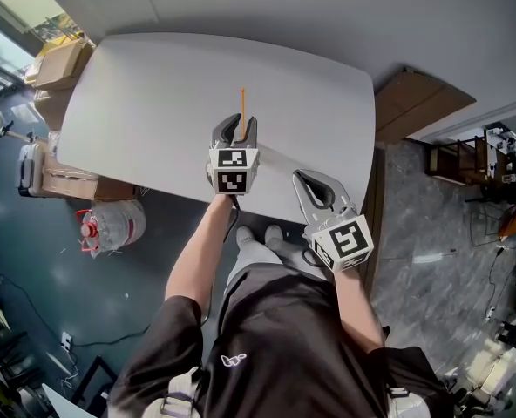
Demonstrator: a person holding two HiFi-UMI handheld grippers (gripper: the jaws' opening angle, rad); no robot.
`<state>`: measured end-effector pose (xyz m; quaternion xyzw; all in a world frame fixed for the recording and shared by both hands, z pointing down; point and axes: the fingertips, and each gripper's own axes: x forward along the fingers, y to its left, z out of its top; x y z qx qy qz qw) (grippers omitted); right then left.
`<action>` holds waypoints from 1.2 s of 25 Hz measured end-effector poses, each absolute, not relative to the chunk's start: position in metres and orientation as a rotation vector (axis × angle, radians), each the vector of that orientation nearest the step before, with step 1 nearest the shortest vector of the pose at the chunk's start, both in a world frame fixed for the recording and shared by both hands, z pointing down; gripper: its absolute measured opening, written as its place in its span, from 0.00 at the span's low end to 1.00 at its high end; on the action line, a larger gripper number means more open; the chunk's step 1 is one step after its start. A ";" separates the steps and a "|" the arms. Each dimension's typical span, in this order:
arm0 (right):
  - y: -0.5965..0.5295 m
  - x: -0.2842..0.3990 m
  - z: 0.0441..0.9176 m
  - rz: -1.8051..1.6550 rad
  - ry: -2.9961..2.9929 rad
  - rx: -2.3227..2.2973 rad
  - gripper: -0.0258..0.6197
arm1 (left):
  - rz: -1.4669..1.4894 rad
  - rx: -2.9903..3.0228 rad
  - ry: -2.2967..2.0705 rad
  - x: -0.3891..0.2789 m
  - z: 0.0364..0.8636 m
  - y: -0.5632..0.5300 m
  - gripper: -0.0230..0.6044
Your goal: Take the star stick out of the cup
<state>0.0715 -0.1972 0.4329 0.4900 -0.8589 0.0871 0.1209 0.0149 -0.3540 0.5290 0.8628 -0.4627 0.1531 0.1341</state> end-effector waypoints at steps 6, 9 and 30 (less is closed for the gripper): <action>-0.198 0.071 0.431 0.250 -2.508 1.436 0.05 | 0.493 2.531 -1.319 0.021 0.536 -0.363 0.23; -0.197 0.068 0.431 0.244 -2.511 1.430 0.05 | 0.490 2.506 -1.301 0.021 0.538 -0.361 0.23; -0.205 0.070 0.438 0.291 -2.531 1.425 0.05 | 0.449 2.586 -1.302 0.020 0.503 -0.365 0.06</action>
